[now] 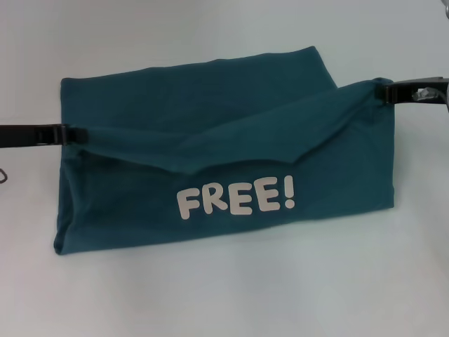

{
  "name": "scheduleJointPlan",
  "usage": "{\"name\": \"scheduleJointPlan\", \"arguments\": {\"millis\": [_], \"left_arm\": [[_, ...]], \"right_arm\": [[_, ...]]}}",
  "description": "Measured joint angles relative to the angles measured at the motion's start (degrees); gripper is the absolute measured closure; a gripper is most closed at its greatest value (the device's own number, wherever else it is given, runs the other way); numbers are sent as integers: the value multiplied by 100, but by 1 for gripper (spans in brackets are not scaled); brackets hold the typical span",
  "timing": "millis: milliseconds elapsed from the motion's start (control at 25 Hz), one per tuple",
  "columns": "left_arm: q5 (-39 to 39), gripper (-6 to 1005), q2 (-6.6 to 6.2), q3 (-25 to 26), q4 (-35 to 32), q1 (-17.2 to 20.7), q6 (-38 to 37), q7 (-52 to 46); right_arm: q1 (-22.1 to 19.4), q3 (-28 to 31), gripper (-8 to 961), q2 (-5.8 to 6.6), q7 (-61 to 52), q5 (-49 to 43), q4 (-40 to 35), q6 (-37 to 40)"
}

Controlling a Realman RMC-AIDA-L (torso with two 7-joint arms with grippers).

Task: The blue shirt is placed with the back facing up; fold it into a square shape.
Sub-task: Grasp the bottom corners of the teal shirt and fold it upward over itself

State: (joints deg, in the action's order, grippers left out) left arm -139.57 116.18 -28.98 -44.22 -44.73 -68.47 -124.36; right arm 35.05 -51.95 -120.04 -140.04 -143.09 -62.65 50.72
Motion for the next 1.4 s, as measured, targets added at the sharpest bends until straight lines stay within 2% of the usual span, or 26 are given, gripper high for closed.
{"name": "scheduleJointPlan", "arguments": {"millis": [160,720,960,1400], "left_arm": [[1,907,71,-148,8,-36,346,0],[53,905,95,-255,130,-173,1037,37],[53,904,192,-524,179,-142,1453,88],[53,902,297,-642,298,-136,1952,249]], "right_arm": [[-38,-1,909,-2,0,1,78,-221],[14,-23,910,23,526,570,619,-903],[45,-139,910,26,561,566,804,-1253],[46,-398,909,14,698,611,965,-1684]]}}
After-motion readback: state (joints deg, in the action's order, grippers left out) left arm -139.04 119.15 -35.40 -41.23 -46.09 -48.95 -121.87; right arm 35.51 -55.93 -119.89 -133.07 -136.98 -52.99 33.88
